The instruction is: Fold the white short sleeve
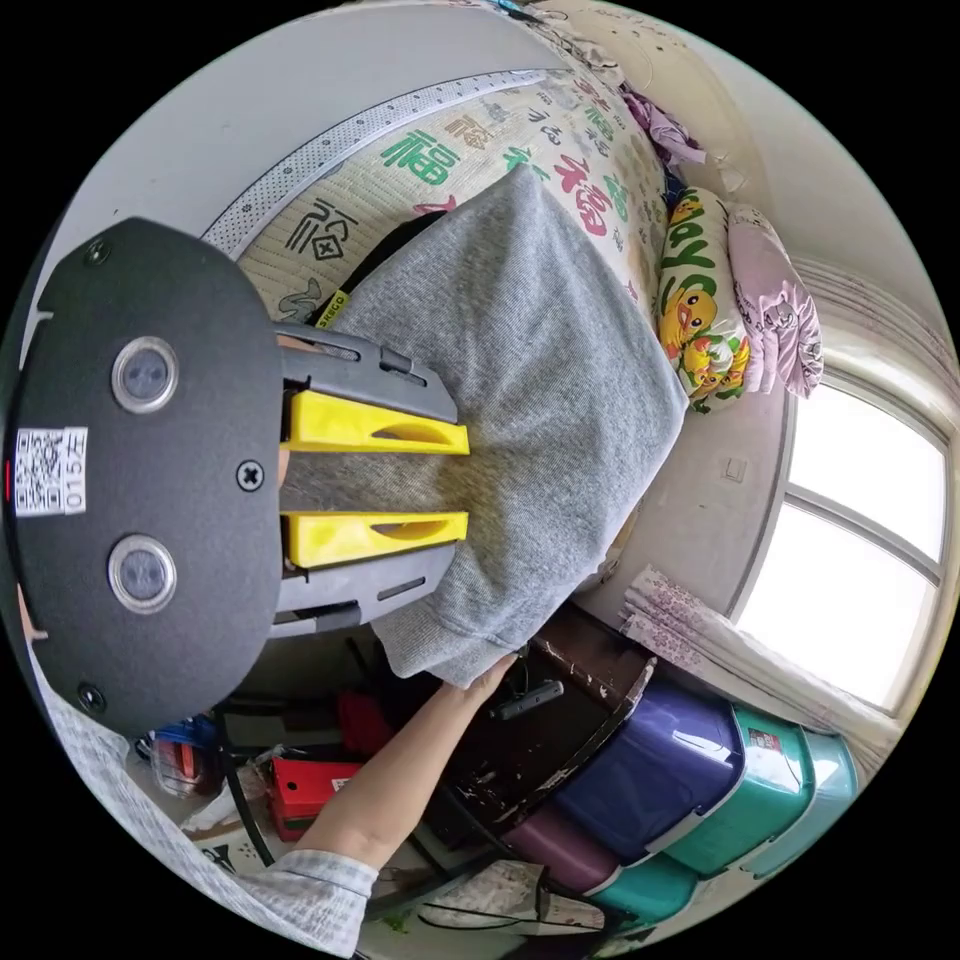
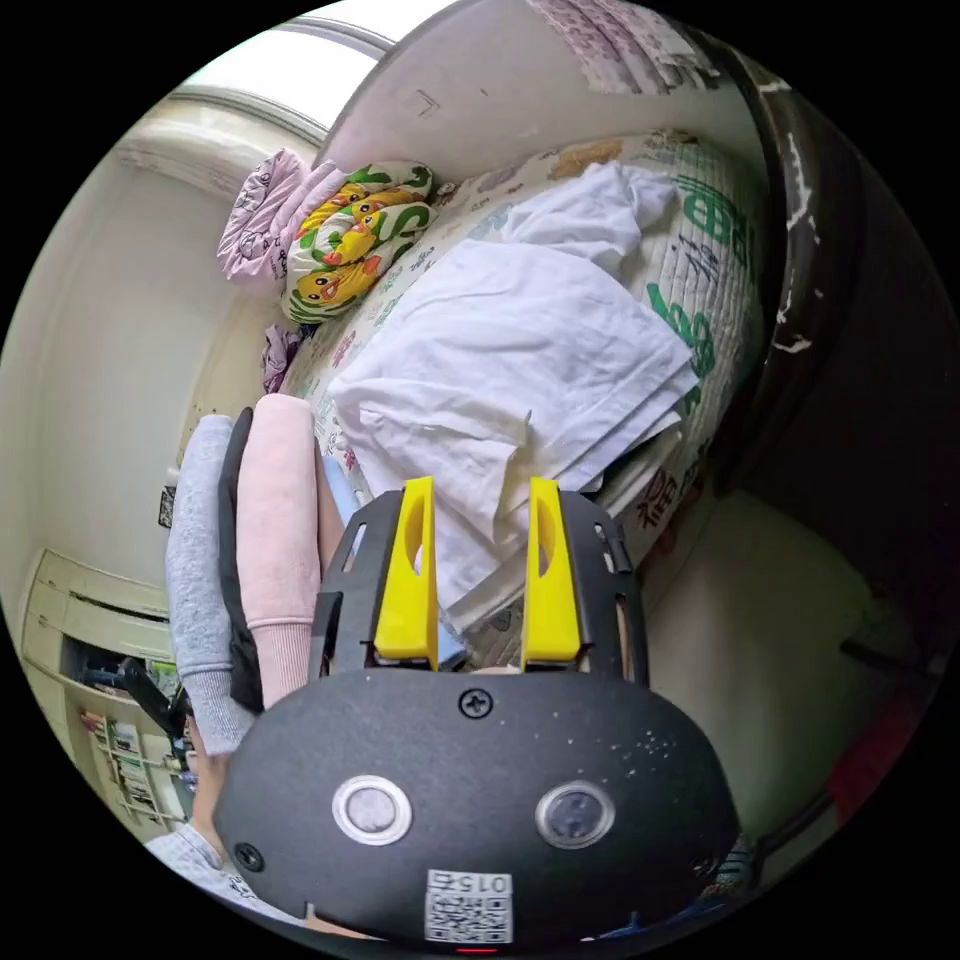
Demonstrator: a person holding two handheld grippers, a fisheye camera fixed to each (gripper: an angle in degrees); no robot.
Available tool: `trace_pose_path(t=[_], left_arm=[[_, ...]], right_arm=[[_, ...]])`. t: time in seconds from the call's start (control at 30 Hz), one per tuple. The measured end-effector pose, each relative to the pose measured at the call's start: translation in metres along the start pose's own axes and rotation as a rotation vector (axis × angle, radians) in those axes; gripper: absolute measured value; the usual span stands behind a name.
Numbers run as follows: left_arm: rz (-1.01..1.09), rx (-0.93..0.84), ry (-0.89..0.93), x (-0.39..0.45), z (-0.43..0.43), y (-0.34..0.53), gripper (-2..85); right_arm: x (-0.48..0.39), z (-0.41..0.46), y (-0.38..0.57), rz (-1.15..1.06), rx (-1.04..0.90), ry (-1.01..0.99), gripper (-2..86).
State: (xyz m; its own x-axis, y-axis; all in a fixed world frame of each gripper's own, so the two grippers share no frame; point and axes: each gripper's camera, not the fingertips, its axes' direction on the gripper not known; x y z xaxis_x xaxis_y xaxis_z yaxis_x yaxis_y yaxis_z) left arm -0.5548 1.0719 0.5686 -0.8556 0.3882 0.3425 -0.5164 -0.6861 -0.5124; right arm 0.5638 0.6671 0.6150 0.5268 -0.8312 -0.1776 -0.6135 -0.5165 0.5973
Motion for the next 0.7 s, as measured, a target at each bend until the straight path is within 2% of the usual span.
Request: trace_pose_path(t=[0.1,0.2,0.3,0.47,0.7], left_arm=[[-0.001,-0.017,-0.008,-0.005,-0.001,-0.002,8.8],[-0.04,-0.028,0.019,-0.018,-0.004,0.001,8.5],[-0.061,-0.048,0.042,-0.021,-0.015,0.012,8.0],[0.038,0.055,0.091,0.015,-0.057,0.063,8.2],[0.121,0.221,0.131,0.052,-0.111,0.126,15.1]], right_arm=[[0.009,-0.015,0.015,0.098,0.068,-0.028,3.0],[0.006,-0.054,0.036,0.077,0.143,-0.177,1.4],[-0.014,-0.121,0.06,-0.051,0.239,-0.297,0.7],[-0.086,-0.271,0.134,-0.31,0.457,-0.63,0.3],[-0.228,-0.412,0.286,-0.758,0.558,-0.844,0.2]])
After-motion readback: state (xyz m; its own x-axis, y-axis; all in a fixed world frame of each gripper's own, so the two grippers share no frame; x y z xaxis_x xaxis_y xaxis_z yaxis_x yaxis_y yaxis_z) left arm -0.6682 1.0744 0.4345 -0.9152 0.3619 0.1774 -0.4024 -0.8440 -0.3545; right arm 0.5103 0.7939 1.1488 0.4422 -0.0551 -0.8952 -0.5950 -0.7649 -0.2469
